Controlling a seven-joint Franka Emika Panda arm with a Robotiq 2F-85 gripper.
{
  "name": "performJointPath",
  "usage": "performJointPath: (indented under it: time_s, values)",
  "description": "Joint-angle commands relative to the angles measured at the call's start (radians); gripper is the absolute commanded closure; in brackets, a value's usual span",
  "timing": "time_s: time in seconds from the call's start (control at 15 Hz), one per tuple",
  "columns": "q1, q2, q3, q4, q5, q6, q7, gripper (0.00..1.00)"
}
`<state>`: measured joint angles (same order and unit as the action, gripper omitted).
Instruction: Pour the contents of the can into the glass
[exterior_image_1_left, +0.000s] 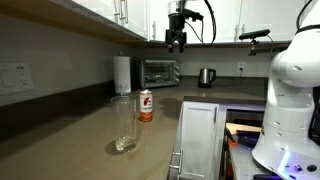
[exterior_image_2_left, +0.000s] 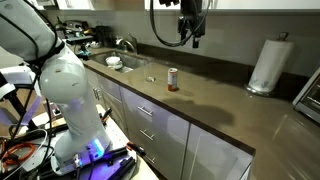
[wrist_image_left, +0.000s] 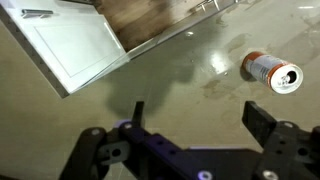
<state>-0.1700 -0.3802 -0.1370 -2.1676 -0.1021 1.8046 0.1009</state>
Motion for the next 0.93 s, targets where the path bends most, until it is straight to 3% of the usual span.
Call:
performJointPath:
  time_s: [0.0,0.47,0.87]
  values:
    - [0.000,0.145,-0.063,0.099,0.165,0.015,0.002,0.00]
    - [-0.009,0.322,-0.100,0.217,0.508,-0.051,0.077,0.00]
    - [-0.006,0.320,-0.078,0.142,0.694,-0.006,0.166,0.00]
